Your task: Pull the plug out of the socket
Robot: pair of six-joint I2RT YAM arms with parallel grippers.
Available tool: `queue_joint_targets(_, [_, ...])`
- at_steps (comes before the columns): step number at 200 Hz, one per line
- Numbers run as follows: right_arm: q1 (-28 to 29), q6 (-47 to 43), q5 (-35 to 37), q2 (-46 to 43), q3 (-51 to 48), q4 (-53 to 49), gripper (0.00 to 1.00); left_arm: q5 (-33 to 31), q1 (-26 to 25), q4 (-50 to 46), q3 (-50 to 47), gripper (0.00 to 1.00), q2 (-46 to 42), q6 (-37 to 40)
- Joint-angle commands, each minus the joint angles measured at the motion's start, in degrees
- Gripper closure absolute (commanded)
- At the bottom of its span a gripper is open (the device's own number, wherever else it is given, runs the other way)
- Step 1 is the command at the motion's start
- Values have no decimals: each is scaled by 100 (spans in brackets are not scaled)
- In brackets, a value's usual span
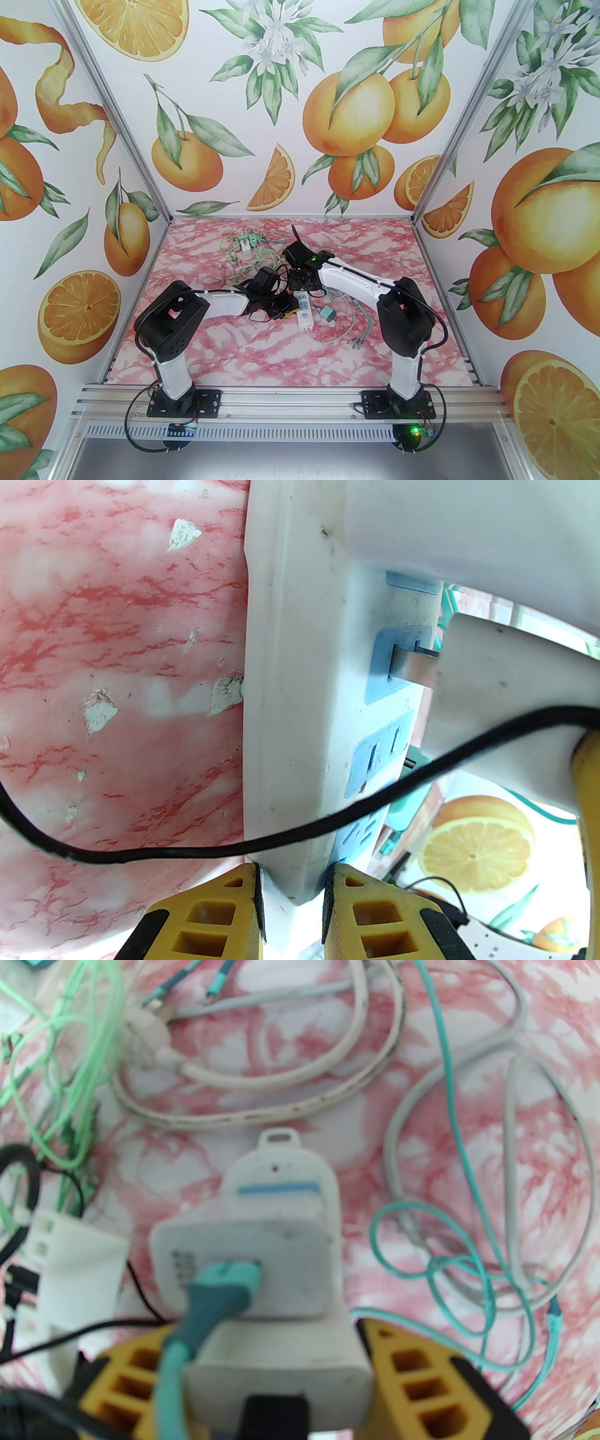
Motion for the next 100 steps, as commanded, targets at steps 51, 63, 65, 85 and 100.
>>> queue_joint_targets(51, [-6, -139, -337, -246, 389, -730, 56, -777, -1, -1102, -229, 75, 258, 51])
queue_joint_targets(63, [-6, -151, -348, -260, 415, -735, 56, -797, 12, -1136, -216, 74, 194, 83])
queue_joint_targets(65, [-2, -150, -361, -256, 409, -729, 56, -793, 15, -1141, -214, 74, 176, 90])
queue_joint_targets(85, [-14, -161, -438, -229, 423, -706, 56, -796, 18, -1204, -158, 71, -17, 189])
queue_joint_targets(100, [-15, -155, -487, -203, 394, -654, 56, -861, 15, -1391, -79, 68, -287, 337])
